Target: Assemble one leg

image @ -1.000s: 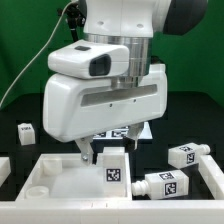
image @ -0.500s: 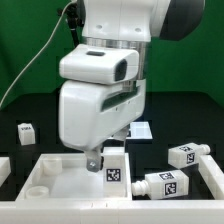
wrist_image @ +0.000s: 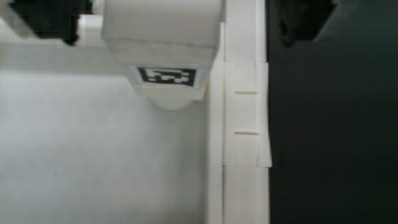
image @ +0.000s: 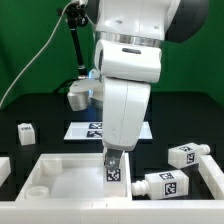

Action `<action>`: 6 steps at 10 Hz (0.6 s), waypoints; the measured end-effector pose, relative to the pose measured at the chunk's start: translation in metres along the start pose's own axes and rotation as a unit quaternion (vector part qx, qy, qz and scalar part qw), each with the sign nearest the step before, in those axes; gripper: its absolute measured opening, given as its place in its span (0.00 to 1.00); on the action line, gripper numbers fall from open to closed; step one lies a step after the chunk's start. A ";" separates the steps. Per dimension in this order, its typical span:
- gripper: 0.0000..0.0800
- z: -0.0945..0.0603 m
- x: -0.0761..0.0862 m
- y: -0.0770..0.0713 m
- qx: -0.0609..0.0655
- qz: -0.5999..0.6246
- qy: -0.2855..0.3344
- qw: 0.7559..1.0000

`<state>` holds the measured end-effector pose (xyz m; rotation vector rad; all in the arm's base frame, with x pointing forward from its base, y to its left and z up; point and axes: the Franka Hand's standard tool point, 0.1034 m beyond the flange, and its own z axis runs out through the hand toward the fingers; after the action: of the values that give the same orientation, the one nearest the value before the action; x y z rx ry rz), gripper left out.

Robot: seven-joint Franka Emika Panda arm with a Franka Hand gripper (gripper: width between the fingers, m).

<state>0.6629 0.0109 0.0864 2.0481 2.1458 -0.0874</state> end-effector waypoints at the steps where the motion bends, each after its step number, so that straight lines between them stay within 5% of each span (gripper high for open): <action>1: 0.53 0.001 0.000 0.000 0.001 0.001 0.000 1.000; 2: 0.53 0.001 -0.001 -0.001 0.002 0.002 0.000 1.000; 3: 0.35 0.001 -0.001 -0.001 0.003 0.010 0.000 1.000; 6: 0.35 0.001 -0.001 -0.002 0.004 0.032 0.000 0.999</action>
Offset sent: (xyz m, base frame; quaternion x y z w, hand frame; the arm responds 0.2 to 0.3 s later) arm 0.0000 0.0000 0.0000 0.0000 0.0000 0.0650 0.9979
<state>0.6610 0.0093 0.0850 2.1185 2.0817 -0.0887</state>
